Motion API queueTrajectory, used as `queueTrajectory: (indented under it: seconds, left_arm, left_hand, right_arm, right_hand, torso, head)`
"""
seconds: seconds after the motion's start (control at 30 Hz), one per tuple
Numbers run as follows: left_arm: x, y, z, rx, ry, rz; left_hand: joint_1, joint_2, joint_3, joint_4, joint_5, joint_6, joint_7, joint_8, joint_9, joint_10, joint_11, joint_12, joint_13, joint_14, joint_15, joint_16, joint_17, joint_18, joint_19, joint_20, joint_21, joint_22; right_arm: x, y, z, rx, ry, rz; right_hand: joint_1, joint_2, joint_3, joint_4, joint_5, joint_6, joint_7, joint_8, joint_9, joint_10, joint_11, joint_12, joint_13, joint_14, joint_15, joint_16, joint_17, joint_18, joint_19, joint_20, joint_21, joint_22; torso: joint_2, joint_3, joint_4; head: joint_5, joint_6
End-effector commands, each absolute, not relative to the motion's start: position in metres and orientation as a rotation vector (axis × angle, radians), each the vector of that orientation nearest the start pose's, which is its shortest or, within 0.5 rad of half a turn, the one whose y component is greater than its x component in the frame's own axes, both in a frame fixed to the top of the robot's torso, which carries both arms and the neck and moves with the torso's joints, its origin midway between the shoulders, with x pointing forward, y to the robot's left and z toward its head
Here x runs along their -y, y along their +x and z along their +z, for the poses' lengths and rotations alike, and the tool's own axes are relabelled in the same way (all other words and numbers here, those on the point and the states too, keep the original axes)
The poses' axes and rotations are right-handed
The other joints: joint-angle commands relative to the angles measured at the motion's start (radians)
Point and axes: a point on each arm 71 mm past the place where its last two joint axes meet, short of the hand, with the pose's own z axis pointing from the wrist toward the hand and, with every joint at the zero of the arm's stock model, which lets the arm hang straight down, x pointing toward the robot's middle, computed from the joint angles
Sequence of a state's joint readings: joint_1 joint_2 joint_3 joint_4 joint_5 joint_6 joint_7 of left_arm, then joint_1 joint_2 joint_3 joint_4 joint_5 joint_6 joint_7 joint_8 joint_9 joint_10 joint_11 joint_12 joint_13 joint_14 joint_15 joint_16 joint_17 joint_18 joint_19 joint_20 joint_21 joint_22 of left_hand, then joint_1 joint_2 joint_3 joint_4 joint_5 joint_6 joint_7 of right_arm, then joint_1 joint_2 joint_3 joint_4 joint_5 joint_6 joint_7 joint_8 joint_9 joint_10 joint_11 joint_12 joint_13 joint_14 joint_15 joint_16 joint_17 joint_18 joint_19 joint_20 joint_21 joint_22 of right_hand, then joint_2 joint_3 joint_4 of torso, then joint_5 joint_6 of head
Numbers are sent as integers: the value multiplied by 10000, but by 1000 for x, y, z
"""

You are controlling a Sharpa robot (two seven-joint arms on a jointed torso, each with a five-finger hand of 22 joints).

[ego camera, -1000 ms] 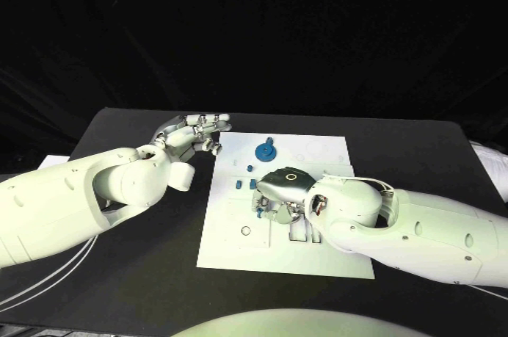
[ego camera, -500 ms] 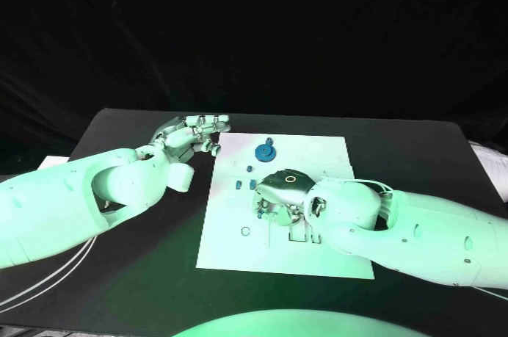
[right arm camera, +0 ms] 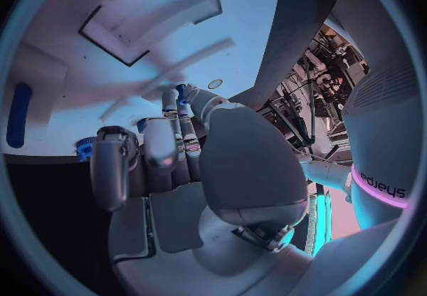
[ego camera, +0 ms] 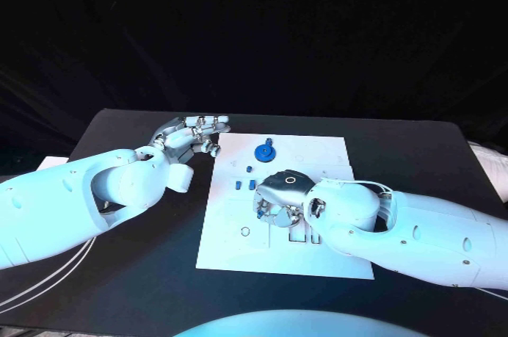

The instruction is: Assemble the parts on the task board

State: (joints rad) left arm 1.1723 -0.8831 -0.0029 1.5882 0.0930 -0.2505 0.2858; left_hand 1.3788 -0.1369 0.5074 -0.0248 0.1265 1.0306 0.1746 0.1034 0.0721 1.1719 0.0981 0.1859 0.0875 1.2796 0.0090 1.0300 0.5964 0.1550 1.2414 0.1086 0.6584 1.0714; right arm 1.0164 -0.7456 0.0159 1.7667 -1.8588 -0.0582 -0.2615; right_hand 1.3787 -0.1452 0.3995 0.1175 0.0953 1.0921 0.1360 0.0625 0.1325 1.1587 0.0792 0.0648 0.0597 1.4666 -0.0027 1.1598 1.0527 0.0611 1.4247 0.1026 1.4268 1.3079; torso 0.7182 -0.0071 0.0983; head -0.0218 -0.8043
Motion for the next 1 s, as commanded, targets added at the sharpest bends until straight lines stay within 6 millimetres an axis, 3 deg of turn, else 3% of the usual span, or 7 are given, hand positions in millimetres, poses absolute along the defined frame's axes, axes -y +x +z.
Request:
queueTrajectory:
  seconds: [0.03, 0.17, 0.5, 0.7, 0.8, 0.87, 1.0]
  left_arm:
    - [-205, 475, -181, -15200, -12680, -16290]
    - [-205, 475, -181, -15210, -12683, -16286]
    - [-205, 475, -181, -15240, -12683, -16300]
    - [-206, 475, -181, -15246, -12691, -16284]
    - [-207, 475, -181, -15251, -12690, -16285]
    - [-207, 474, -181, -15260, -12680, -16295]
    - [-206, 474, -181, -15288, -12641, -16340]
  left_hand:
    - [55, 83, -42, 5, 20, -6, 39, 20, -10, -63, -5, 34, 10, -40, 7, -15, -9, 154, -67, 10, -49, -9]
    - [55, 83, -42, 5, 20, -6, 39, 20, -10, -63, -5, 34, 10, -40, 7, -15, -9, 154, -67, 10, -49, -9]
    - [55, 83, -42, 5, 20, -6, 39, 20, -10, -63, -5, 34, 10, -40, 7, -15, -9, 154, -67, 10, -49, -9]
    - [55, 83, -42, 5, 20, -6, 39, 20, -10, -63, -5, 34, 10, -40, 7, -15, -9, 154, -67, 10, -49, -9]
    - [71, 95, -50, -14, 22, -12, 42, 22, -14, -83, -2, 55, 11, -53, 10, -22, -33, 155, -72, 11, -72, -23]
    - [71, 95, -50, -14, 22, -12, 42, 22, -14, -83, -2, 55, 11, -53, 10, -22, -33, 155, -72, 11, -72, -23]
    - [71, 95, -50, -14, 22, -12, 42, 22, -14, -83, -2, 55, 11, -53, 10, -22, -33, 155, -72, 11, -72, -23]
  right_arm:
    - [92, 394, -231, -18091, -6342, 6023]
    - [92, 394, -230, -17953, -6174, 6094]
    - [101, 391, -219, -17133, -5566, 6479]
    - [130, 395, -203, -16996, -5070, 5890]
    - [153, 404, -189, -16904, -4643, 5337]
    - [167, 409, -182, -16762, -4402, 5015]
    - [187, 414, -174, -16554, -4120, 4585]
  right_hand:
    - [-52, -232, -362, 18, 76, -546, 25, -14, -181, -893, 163, 9, 29, 145, 152, -103, -134, -19, -120, 88, -117, 406]
    - [9, -152, -917, -5, 77, -960, 33, -9, -365, -1421, 301, 42, 39, 137, 229, -105, -180, -8, -133, 210, -154, 368]
    - [206, 144, -1086, -34, 108, -795, 93, 47, -425, -1046, 208, 324, 67, 168, 167, -2, -122, -28, -47, 180, -84, 460]
    - [215, 128, -1151, -26, 90, -723, 9, 45, -440, -964, 173, 371, 53, 172, 137, 20, -115, -35, -23, 155, -64, 488]
    - [208, 35, -1363, 24, 60, -838, -127, -5, -515, -1407, 140, 132, 18, 180, 9, 37, -123, -33, -20, 53, -64, 490]
    - [245, -31, -1628, 105, -55, -1133, -276, -10, -611, -1785, 53, 0, 27, 192, -189, 43, -132, -31, -15, -108, -64, 495]
    - [304, -56, -1884, 229, -211, -1274, -383, -12, -649, -1827, 4, 38, 39, 212, -255, 61, -123, -44, 11, -197, -45, 528]
  torso:
    - [3, 1, -5]
    - [2, 2, -5]
    - [-1, 12, 4]
    - [-8, -5, -24]
    - [0, -2, -28]
    - [-8, -8, -27]
    - [-5, -12, -1]
  head:
    - [10, -3]
    - [-6, 0]
    - [-59, 21]
    - [-155, 108]
    - [-217, 154]
    - [-257, 189]
    - [-321, 264]
